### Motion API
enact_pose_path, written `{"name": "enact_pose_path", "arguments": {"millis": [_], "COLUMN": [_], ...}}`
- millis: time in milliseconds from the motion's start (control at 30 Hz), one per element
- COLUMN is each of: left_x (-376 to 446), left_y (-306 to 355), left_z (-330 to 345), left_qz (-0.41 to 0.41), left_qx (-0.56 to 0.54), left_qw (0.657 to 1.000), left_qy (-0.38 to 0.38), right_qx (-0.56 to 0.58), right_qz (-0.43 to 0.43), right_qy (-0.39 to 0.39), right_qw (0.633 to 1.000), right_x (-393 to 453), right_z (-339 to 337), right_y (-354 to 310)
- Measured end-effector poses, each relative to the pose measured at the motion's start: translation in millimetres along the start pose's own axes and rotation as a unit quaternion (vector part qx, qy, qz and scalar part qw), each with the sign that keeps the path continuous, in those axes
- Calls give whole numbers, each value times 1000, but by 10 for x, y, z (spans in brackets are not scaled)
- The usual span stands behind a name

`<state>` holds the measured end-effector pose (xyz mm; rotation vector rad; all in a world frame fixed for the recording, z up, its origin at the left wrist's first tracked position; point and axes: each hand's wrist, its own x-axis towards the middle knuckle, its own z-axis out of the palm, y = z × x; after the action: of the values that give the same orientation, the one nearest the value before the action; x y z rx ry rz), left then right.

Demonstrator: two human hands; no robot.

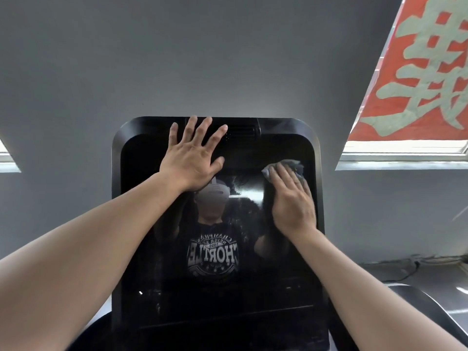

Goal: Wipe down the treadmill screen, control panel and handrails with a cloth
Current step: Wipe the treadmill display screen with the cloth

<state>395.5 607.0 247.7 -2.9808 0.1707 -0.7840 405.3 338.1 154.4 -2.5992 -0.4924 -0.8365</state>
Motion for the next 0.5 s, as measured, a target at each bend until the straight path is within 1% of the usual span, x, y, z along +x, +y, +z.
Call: {"name": "enact_pose_path", "arguments": {"millis": [33,67,133,167,200,233,300,333,367,433,467,500], "left_x": [-2,-5,-2,1,3,6,1,-2,-6,-11,-8,-5], "left_y": [1,1,5,6,4,-1,-13,-16,-18,-12,-9,-4], "left_z": [-1,-6,-16,-22,-27,-31,-39,-40,-44,-58,-66,-74], "left_qz": [-1,-1,0,2,4,4,4,4,4,3,3,2], "left_qx": [0,1,-1,-2,-2,-2,-2,-2,-2,-5,-6,-6], "left_qw": [1000,1000,1000,1000,1000,1000,1000,1000,1000,1000,1000,1000], "left_qy": [1,2,0,-3,-7,-10,-16,-16,-16,-19,-22,-25], "right_qx": [-8,-21,-45,-49,-48,-36,-9,-15,-29,-58,-63,-66], "right_qz": [4,-32,-156,-190,-187,-145,-21,-3,-25,-139,-181,-189], "right_qy": [-1,-21,-75,-89,-85,-68,-33,-27,-37,-76,-85,-86], "right_qw": [1000,999,984,977,977,986,999,1000,999,986,978,976], "right_x": [-101,-245,-484,-471,-398,-306,-246,-313,-433,-680,-680,-605], "right_z": [56,130,197,158,103,55,15,64,136,222,190,130], "right_y": [-115,-224,-248,-158,-42,49,33,-65,-181,-246,-166,-50]}}
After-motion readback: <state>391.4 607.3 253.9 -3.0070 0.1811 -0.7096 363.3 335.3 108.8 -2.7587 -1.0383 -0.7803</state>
